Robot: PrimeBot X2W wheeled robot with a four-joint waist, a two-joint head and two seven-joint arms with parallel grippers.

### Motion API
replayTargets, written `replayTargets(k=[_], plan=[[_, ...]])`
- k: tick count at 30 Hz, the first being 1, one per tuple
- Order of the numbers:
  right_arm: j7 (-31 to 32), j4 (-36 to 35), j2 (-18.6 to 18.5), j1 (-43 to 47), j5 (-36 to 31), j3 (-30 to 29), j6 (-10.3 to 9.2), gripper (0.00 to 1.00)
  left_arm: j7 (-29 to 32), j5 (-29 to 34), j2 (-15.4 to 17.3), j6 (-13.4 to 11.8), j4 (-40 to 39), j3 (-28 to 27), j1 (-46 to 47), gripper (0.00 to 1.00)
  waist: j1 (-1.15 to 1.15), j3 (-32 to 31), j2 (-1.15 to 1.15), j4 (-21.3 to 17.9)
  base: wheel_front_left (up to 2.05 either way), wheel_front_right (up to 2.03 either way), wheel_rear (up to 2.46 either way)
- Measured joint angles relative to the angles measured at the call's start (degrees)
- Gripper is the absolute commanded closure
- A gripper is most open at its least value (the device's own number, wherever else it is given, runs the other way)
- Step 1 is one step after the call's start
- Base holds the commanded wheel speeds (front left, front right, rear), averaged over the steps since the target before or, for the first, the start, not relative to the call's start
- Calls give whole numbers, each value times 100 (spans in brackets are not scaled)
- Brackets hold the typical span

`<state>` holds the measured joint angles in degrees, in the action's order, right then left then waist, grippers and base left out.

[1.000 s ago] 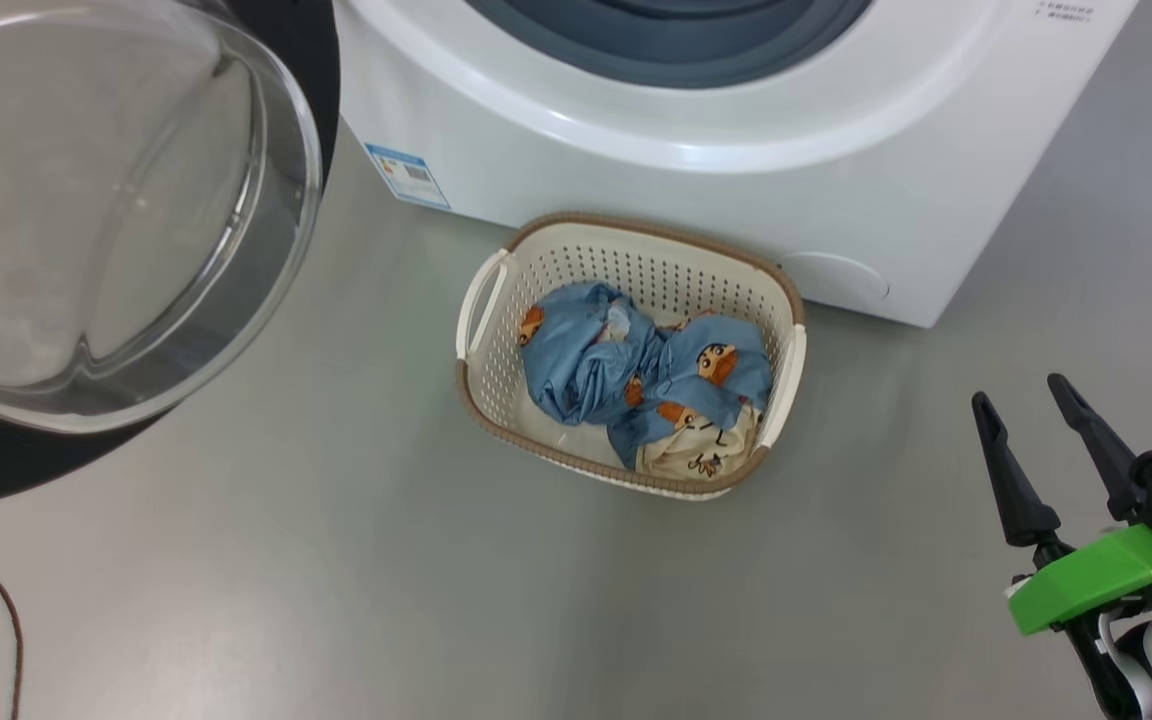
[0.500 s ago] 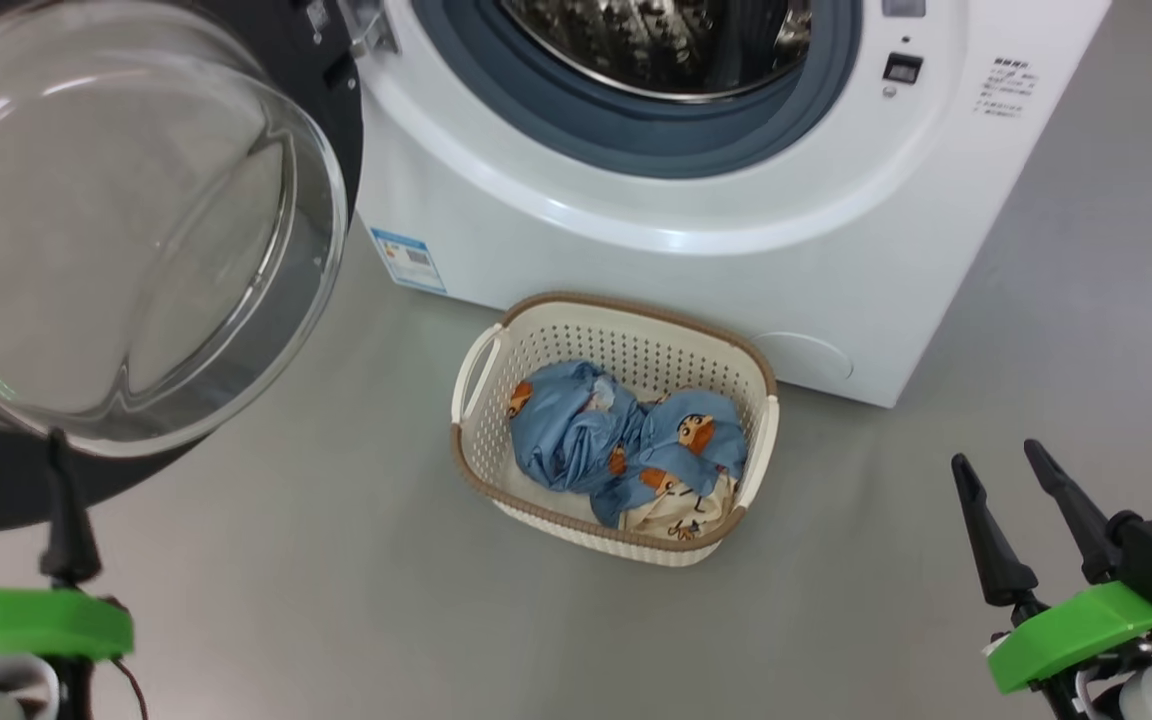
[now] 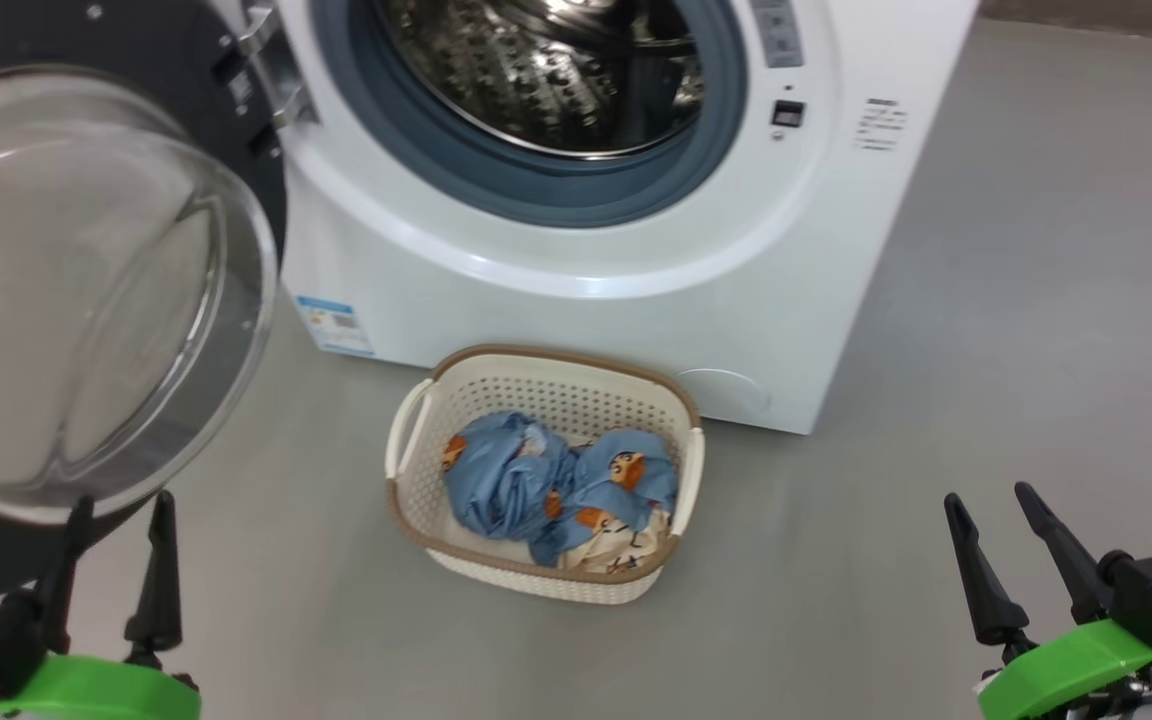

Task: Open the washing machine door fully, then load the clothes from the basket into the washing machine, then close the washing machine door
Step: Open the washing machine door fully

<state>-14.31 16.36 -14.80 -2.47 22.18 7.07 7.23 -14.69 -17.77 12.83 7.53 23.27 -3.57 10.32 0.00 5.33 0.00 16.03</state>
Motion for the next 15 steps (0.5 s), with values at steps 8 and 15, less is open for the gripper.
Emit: replayTargets(k=[8,15], plan=[[1,-18,45,111,0,-29,0,0,0,-26,23,0,-299,227,-310,0,0,-116,0,-427,0,0,0],[1,-43,125,191,0,-88,0,0,0,29,-30,-1,-481,274,-391,0,0,-179,0,-869,0,0,0]])
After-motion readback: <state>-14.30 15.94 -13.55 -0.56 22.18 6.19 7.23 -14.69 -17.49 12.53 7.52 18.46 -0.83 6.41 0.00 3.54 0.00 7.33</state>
